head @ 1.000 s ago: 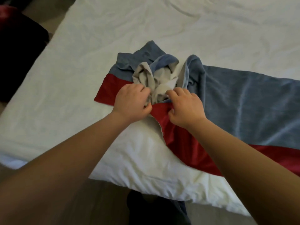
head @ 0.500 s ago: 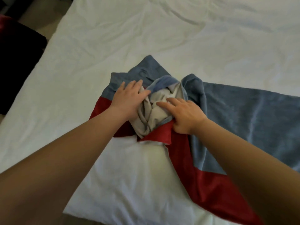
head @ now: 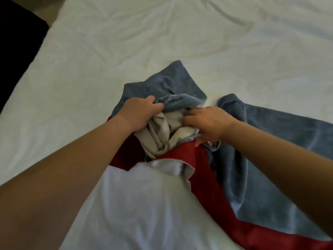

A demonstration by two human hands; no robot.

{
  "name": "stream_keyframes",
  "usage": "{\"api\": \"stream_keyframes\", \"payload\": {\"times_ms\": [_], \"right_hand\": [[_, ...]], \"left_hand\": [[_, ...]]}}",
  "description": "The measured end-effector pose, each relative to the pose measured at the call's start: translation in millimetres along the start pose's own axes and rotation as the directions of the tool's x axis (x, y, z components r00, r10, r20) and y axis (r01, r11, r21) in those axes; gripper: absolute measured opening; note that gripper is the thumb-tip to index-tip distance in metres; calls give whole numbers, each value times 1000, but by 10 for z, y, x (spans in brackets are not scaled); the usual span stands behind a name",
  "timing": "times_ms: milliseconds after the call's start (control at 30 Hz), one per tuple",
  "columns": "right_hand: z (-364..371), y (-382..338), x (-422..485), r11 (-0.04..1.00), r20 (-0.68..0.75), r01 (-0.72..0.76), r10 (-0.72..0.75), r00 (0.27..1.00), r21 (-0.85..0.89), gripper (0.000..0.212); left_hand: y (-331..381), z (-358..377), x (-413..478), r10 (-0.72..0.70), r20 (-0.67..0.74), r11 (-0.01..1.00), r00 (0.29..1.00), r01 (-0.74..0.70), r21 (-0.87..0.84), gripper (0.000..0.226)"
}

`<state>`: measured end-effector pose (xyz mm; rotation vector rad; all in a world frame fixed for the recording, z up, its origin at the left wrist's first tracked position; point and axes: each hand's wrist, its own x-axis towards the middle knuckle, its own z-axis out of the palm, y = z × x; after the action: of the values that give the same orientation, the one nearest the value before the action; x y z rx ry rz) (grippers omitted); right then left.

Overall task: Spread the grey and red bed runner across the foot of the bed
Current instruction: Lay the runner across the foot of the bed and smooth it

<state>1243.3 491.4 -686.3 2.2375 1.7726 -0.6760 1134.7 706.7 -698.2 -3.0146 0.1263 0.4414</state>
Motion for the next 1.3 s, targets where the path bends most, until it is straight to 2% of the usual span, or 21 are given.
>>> {"api": "stream_keyframes", "payload": {"times_ms": [67,167,200,267,333,433,500,533,567,600,633,667,700,733,800,867,967,1067,1167,1233,1300], "right_hand": [[-143,60,128,999,41,-22,21,999,26,51],[-316,117,329,999,-15,-41,42,999,35,15],[-381,126,393,997,-41,-72,73,996,41,8],[-515,126,528,985,-112,-157,164,980,73,12],[-644,116,693,963,-253,-253,269,929,94,19],[-828,155,942,889,-416,-412,457,786,199,19],[-910,209,1065,821,-384,-492,570,727,289,17],[-910,226,1099,794,-353,-513,606,713,327,17],[-884,223,1108,779,-339,-509,621,707,366,17],[-840,195,1081,783,-353,-476,611,709,400,20],[-781,149,1024,808,-394,-412,572,719,421,25],[-713,92,944,847,-448,-323,505,737,423,32],[-645,31,845,884,-484,-228,422,767,408,39],[-582,-14,734,913,-487,-143,330,809,382,45],[-425,-20,535,962,-425,-37,155,892,272,48],[-272,73,409,980,-323,-50,111,940,191,41],[-175,295,401,969,-275,-198,232,933,147,30],[-307,611,522,912,-365,-373,409,836,169,21],[-551,952,687,815,-385,-550,574,723,181,20],[-692,1138,813,739,-372,-650,662,650,180,19],[-778,1236,915,686,-375,-698,714,591,206,22]], "left_hand": [[-296,-41,-27,-65,14,998,998,65,-6,38],[-877,-163,-96,-246,98,969,964,245,22,33],[-1082,-214,-121,-311,128,950,942,305,62,30],[-1459,-309,-175,-418,158,905,895,394,163,30],[-1755,-383,-209,-492,184,861,851,445,248,32],[-1968,-435,-180,-601,215,791,770,534,299,33],[-1963,-437,-125,-677,221,735,702,623,269,38],[-1917,-434,-103,-694,196,720,693,655,230,40],[-1850,-429,-83,-677,125,735,726,656,170,41],[-1758,-428,-69,-608,1,790,794,605,95,39],[-1641,-430,-66,-484,-149,871,863,491,18,35],[-1499,-427,-75,-328,-285,942,901,333,-32,32],[-1337,-417,-98,-169,-384,985,908,164,-45,31],[-1166,-392,-126,-17,-413,1000,911,10,-20,30],[-898,-272,-157,166,-319,986,933,-166,29,36],[-821,-186,-89,168,-234,986,958,-166,32,42],[-894,-170,172,172,-227,985,958,-163,61,17],[-968,-261,448,157,-210,986,965,-140,94,14],[-1102,-441,788,-61,-206,983,977,95,157,15],[-1221,-555,1041,-126,-240,943,962,192,273,16],[-1300,-680,1251,-179,-261,914,948,259,313,15]]}}
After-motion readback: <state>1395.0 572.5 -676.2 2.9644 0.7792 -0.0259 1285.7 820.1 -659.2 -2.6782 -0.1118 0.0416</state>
